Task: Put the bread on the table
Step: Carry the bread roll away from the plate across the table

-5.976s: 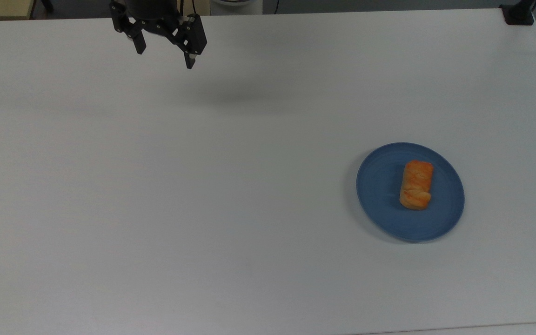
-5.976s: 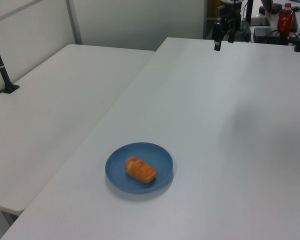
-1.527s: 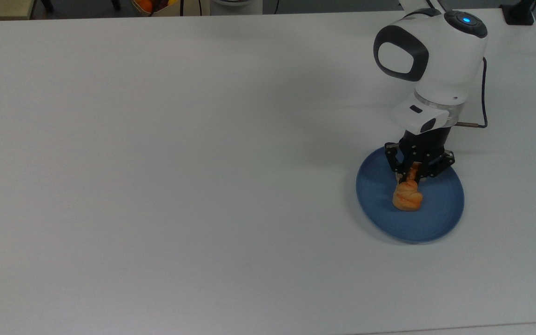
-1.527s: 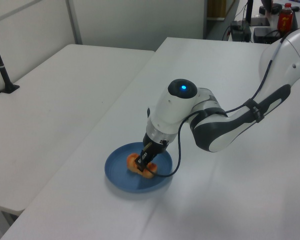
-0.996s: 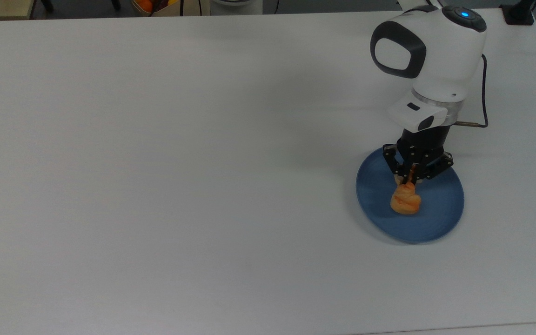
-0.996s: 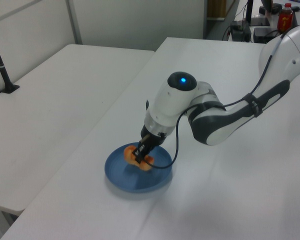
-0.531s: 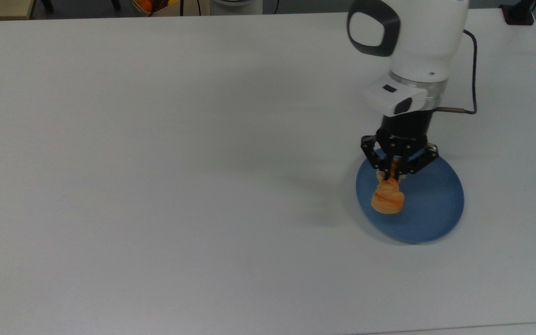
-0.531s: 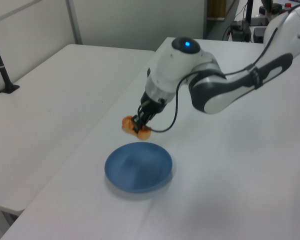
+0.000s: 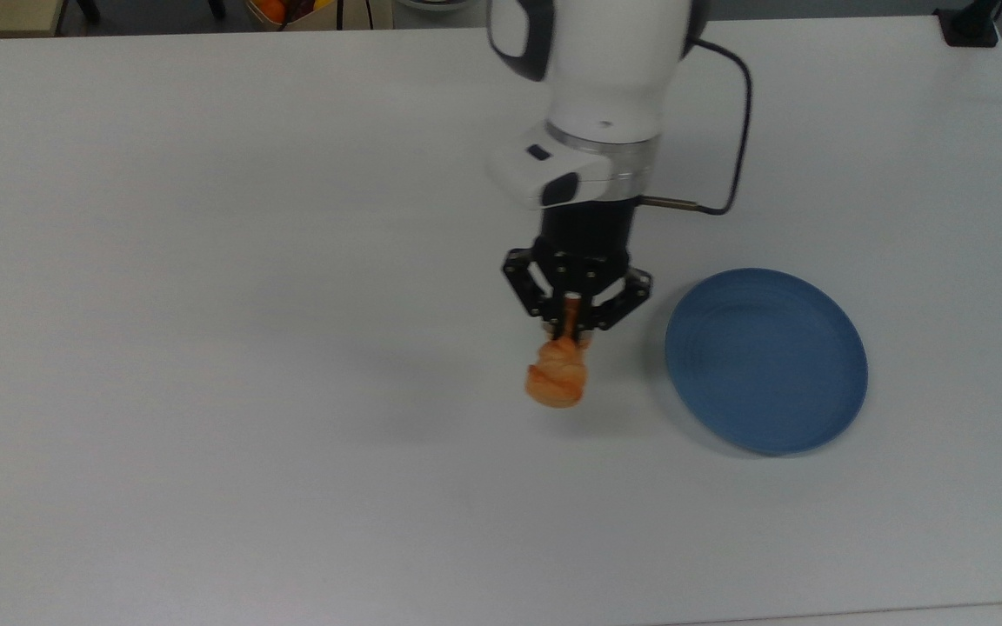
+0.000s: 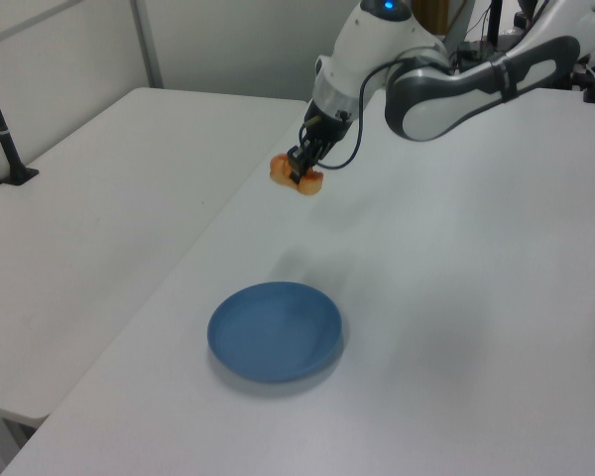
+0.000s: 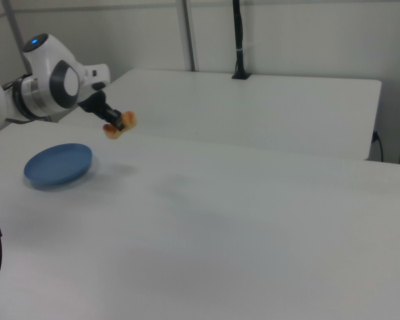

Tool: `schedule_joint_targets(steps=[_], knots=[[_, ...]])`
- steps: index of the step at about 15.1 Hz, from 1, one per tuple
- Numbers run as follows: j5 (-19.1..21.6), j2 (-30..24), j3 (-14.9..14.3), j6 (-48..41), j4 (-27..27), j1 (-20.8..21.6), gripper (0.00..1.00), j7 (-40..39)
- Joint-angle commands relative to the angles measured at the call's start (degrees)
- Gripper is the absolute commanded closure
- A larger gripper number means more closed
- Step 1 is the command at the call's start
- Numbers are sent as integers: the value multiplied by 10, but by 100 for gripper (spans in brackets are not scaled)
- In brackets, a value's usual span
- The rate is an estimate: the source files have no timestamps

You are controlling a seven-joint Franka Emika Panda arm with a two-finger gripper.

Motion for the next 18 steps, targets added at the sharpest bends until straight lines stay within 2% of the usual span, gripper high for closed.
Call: schedule_joint_targets(steps=[1,7,9,12,14,18], knots=[[30,-40,3,5,-47,-40,96,-71],[41,-51,2,7,-64,-113,96,-149],[67,-51,-12,8,-64,-134,96,-190],[135,-50,-49,10,-62,-146,96,-267],[169,-47,-56,11,-58,-168,96,-315],[183,-38,-69,12,-57,-210,96,-382]])
